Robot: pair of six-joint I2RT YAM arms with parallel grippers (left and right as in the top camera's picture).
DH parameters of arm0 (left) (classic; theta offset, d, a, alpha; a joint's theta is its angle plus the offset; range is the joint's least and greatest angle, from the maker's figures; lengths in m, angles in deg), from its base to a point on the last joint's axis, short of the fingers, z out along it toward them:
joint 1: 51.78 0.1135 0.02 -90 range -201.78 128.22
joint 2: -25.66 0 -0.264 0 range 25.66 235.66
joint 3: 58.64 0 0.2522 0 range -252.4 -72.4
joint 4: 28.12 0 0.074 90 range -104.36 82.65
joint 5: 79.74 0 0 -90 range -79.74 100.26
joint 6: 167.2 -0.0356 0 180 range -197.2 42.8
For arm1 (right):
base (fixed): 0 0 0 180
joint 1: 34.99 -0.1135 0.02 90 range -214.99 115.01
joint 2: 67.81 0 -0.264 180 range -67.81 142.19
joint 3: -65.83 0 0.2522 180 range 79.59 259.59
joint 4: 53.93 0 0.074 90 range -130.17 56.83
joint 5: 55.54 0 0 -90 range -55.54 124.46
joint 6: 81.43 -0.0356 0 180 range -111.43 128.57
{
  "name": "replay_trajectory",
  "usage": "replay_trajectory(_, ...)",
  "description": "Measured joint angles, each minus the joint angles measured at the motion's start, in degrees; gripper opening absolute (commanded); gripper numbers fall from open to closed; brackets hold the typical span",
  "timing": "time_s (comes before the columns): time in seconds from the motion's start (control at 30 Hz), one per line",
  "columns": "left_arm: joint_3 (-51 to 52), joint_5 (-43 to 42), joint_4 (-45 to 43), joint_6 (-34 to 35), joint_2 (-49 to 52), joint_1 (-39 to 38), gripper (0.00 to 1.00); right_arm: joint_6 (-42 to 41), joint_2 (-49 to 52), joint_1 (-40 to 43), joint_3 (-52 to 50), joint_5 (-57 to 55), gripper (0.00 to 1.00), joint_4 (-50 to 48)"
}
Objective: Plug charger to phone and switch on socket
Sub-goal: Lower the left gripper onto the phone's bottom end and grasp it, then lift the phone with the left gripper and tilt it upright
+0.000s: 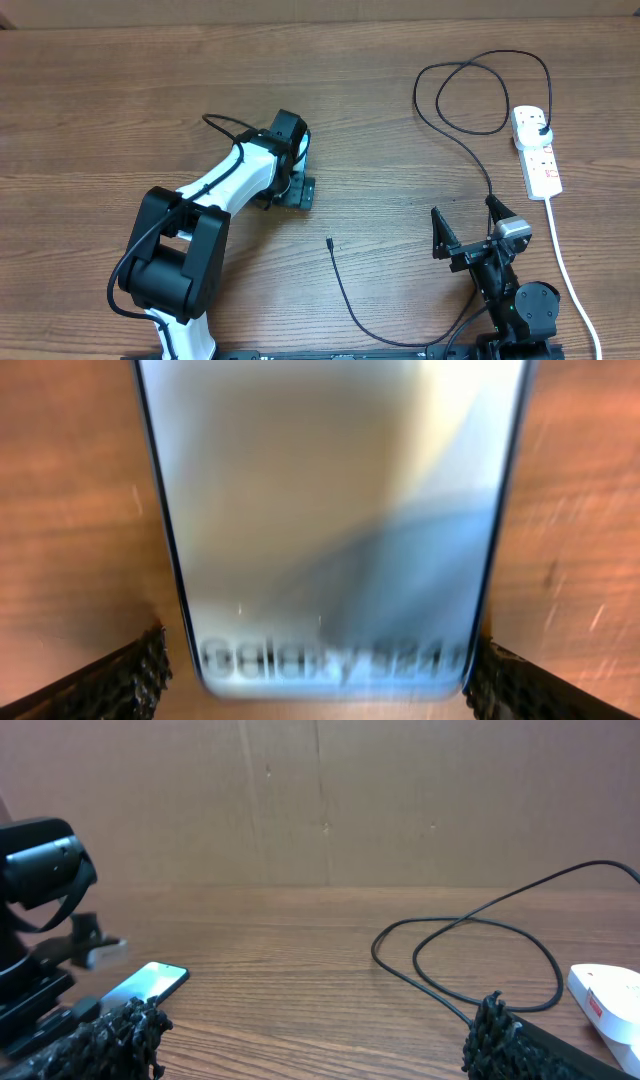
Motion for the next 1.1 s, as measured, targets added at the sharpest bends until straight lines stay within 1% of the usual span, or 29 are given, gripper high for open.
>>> replay_trajectory(0.1,0.11,0.28,-5.57,-1.14,0.07,0.00,1.00,0.02,0.00,0.00,0.00,0.02,1.00,0.00)
replay_trajectory(0.23,0.35,0.46,-9.38,-2.23,0.17,0.00,0.99,0.04,0.00,0.00,0.00,0.02,1.00,0.02)
replay_trajectory(0.27,0.39,0.57,-9.97,-2.56,0.17,0.00,0.93,0.02,0.00,0.00,0.00,0.00,1.00,0.02)
replay_trajectory(0.4,0.50,1.31,-10.14,-3.04,0.17,0.00,0.80,0.02,0.00,0.00,0.00,0.00,1.00,0.00)
replay_trajectory(0.47,0.50,1.33,-9.99,-3.19,0.17,0.00,0.77,0.02,0.00,0.00,0.00,0.02,1.00,0.00)
replay_trajectory(0.57,0.48,1.31,-9.73,-3.19,0.17,0.00,0.75,0.02,0.00,0.00,0.00,0.02,1.00,0.02)
replay_trajectory(0.7,0.33,1.07,-8.41,-3.21,0.15,0.00,0.69,0.02,0.00,0.00,0.00,0.02,1.00,0.00)
replay_trajectory(0.9,-0.28,-0.15,-4.48,-3.26,0.15,0.00,0.72,0.02,0.00,0.00,0.00,0.02,1.00,0.02)
replay_trajectory(1.1,-0.63,-3.41,3.67,-3.43,-0.37,0.00,0.77,0.02,0.00,0.00,0.00,0.02,1.00,0.00)
